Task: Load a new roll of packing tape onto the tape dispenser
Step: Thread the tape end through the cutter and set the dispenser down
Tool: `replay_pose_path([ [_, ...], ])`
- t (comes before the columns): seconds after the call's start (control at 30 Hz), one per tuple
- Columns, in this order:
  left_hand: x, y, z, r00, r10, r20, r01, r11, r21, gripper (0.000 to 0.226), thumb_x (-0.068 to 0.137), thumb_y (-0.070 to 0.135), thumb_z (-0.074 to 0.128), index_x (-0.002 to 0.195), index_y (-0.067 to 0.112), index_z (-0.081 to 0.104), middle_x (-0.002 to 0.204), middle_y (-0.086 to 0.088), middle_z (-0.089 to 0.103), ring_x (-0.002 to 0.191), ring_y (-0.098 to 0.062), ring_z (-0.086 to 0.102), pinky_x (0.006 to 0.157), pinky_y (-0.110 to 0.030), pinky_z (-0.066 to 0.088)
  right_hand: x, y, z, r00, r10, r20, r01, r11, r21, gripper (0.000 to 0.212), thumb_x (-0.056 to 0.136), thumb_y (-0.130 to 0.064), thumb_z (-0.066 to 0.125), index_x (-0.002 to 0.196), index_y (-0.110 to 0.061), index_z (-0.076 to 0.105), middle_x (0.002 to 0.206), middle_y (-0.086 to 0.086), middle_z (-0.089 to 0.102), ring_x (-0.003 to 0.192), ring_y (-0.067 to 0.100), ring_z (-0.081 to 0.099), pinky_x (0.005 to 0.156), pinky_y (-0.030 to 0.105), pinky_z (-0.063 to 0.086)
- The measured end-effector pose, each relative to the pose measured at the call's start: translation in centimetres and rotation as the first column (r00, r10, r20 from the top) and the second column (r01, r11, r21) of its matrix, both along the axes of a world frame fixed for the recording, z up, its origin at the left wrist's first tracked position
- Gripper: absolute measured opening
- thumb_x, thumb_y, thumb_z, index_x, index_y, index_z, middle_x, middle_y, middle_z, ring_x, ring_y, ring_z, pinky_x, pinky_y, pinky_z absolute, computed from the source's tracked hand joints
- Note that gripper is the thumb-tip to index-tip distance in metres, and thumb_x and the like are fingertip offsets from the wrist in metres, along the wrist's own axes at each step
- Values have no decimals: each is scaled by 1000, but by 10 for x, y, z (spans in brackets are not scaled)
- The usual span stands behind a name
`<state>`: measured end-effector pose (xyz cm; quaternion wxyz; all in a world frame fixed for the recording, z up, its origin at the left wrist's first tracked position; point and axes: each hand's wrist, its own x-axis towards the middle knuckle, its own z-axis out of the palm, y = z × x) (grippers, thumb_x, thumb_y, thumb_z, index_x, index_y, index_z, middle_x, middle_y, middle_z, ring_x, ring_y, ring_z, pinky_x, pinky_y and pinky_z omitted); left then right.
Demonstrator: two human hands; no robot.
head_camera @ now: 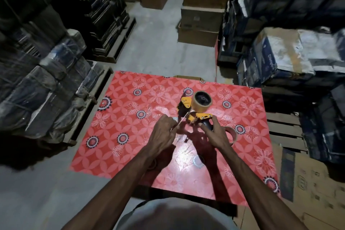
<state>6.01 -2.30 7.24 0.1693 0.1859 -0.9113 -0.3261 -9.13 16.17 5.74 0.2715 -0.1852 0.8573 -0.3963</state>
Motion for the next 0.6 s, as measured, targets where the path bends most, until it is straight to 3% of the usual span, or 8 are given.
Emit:
replay_pose_path([
  [0.07,6,-3,-2,1000,-28,-7,28,1000,14,43,102,40,52,75,9,65,72,-4,58,76,-22,47,72,-31,32,-4,4,9,999,-29,-19,30,999,42,63,96,-59,62,146,-27,43,110,-2,69,99,26,66,89,38,51],
  [0.13,10,-3,1,999,-53,-10,54,998,30,42,102,43,50,79,13,68,75,2,57,79,-20,49,72,-27,32,-6,8,16,999,-3,-47,9,993,115,70,101,-52,62,156,-17,36,96,-9,61,90,20,61,93,37,51],
  [0.23,9,-10,3,995,-97,-27,97,995,3,39,100,40,51,80,12,69,76,1,59,80,-19,49,73,-20,31,-6,10,21,999,-13,-47,18,994,109,77,100,-55,62,159,-17,31,118,5,69,79,23,64,92,51,60],
  [0.3,8,-18,3,995,-101,-23,101,995,8,41,100,40,51,79,10,68,78,-3,62,82,-21,51,74,-26,33,-6,9,24,998,-24,-60,31,993,114,79,100,-55,62,161,-18,29,132,16,67,83,29,71,95,53,59],
  [0.37,11,-26,2,993,-113,-21,113,994,6,42,101,40,50,80,8,67,79,-4,62,82,-22,52,74,-28,34,-5,6,27,998,-19,-55,27,990,139,81,101,-54,61,163,-17,25,134,21,65,82,31,73,94,53,59],
  [0.47,16,-34,3,992,-122,-25,122,993,0,39,102,36,54,79,6,66,79,-3,61,80,-19,50,76,-21,33,-3,2,31,997,0,-73,10,991,134,78,100,-56,61,161,-20,29,131,15,67,69,19,66,89,55,62],
  [0.6,17,-55,3,999,33,19,-36,987,157,26,95,25,73,76,8,72,79,5,66,80,1,50,78,-29,34,2,4,40,998,10,-66,-2,993,121,85,99,-59,62,165,-21,24,158,12,50,94,32,69,98,57,57],
])
